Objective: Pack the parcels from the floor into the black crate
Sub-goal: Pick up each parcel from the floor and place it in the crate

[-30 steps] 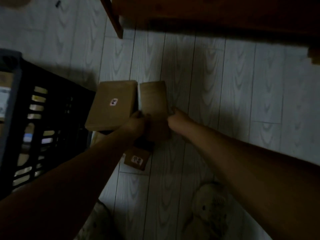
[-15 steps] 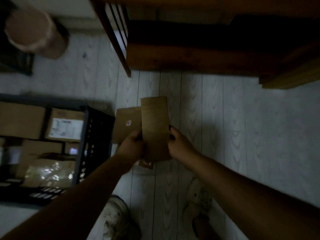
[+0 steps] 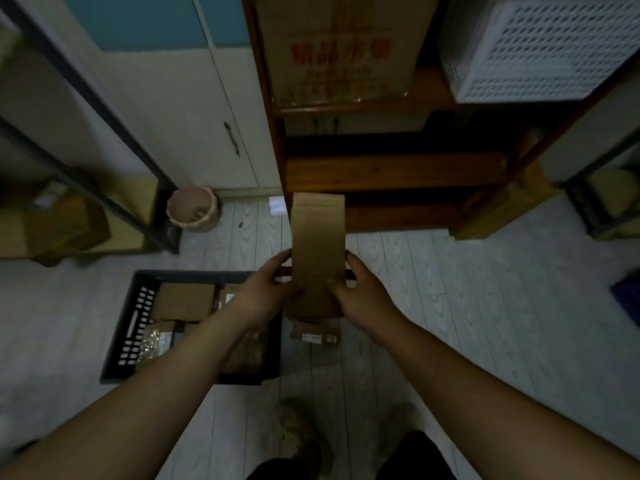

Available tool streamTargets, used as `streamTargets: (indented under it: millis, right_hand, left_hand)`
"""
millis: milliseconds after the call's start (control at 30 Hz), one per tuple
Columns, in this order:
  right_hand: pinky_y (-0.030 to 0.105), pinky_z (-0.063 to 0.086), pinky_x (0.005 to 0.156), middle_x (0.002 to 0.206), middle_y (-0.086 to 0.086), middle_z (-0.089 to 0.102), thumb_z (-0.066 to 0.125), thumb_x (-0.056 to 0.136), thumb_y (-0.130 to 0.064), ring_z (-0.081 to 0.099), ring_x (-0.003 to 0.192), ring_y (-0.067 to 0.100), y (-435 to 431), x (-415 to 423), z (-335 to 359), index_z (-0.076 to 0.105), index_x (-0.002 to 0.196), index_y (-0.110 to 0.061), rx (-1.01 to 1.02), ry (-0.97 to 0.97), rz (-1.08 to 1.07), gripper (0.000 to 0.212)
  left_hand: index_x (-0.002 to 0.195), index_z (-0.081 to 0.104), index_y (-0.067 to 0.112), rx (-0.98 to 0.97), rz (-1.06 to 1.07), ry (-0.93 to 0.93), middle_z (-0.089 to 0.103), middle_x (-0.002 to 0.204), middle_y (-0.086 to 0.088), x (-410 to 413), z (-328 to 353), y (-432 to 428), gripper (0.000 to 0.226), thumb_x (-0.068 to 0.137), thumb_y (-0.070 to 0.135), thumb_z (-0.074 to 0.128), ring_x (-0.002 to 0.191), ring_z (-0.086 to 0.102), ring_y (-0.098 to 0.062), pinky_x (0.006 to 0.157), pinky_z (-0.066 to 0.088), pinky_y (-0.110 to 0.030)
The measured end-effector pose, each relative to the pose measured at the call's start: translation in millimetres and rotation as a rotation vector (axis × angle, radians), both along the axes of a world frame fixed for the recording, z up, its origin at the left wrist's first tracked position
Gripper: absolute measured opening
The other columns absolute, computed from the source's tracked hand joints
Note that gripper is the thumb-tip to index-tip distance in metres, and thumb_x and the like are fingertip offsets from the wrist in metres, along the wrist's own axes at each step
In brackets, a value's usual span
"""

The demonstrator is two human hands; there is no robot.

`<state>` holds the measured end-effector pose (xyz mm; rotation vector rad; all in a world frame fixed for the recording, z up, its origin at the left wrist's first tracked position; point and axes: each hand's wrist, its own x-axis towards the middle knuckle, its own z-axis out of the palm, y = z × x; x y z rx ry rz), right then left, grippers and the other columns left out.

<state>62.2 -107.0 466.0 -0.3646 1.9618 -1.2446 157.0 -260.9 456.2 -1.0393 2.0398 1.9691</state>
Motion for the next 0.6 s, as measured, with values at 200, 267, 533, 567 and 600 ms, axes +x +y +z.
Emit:
streamTargets:
  millis: [200, 267, 533, 567, 600]
  right_hand:
    - [0.019, 0.047, 0.078, 0.111, -0.021, 0.048, 0.052, 0.094, -0.023, 0.051, 0.102, 0.001, 35.0, 21.8, 84.1, 0.033, 0.14, -0.039, -0.131, 0.165, -0.003, 0.052]
    - [0.039, 0.052, 0.091, 0.117, -0.013, 0.053, 0.053, 0.094, -0.022, 0.054, 0.111, 0.014, 49.0, 30.0, 105.1, 0.036, 0.136, -0.037, -0.182, 0.117, -0.004, 0.048]
    - [0.04, 0.054, 0.086, 0.115, -0.002, 0.059, 0.067, 0.085, -0.026, 0.06, 0.105, 0.018, 104.5, 62.3, 161.9, 0.029, 0.141, -0.036, -0.251, 0.227, 0.074, 0.069]
    - [0.04, 0.052, 0.089, 0.123, -0.001, 0.056, 0.071, 0.082, -0.024, 0.058, 0.111, 0.018, 106.9, 64.0, 166.8, 0.025, 0.143, -0.037, -0.28, 0.223, 0.074, 0.077]
    - [0.04, 0.049, 0.095, 0.134, -0.001, 0.049, 0.074, 0.078, -0.022, 0.052, 0.119, 0.018, 108.6, 65.5, 172.0, 0.019, 0.145, -0.038, -0.304, 0.235, 0.066, 0.088]
  left_hand:
    - [0.114, 0.053, 0.053, -0.1, 0.039, 0.188, 0.055, 0.126, 0.007, 26.8, 79.8, 35.8, 0.053, 0.062, 0.056, 0.066, 0.114, 0.055, -0.018, 0.092, 0.05, -0.044]
    - [0.118, 0.05, 0.054, -0.056, 0.058, 0.281, 0.054, 0.129, 0.003, 35.3, 100.0, 55.3, 0.063, 0.059, 0.057, 0.069, 0.112, 0.057, -0.018, 0.093, 0.05, -0.043]
    - [0.127, 0.045, 0.042, -0.046, 0.128, 0.355, 0.052, 0.129, 0.0, 83.3, 157.3, 106.8, 0.08, 0.053, 0.04, 0.075, 0.104, 0.06, -0.024, 0.08, 0.054, -0.044]
    - [0.125, 0.045, 0.044, -0.04, 0.115, 0.355, 0.051, 0.127, 0.002, 88.5, 163.7, 107.7, 0.081, 0.05, 0.04, 0.076, 0.105, 0.059, -0.024, 0.08, 0.054, -0.043]
    - [0.123, 0.045, 0.046, -0.034, 0.092, 0.35, 0.051, 0.126, 0.002, 94.6, 170.2, 107.9, 0.081, 0.048, 0.04, 0.077, 0.106, 0.058, -0.024, 0.079, 0.054, -0.042]
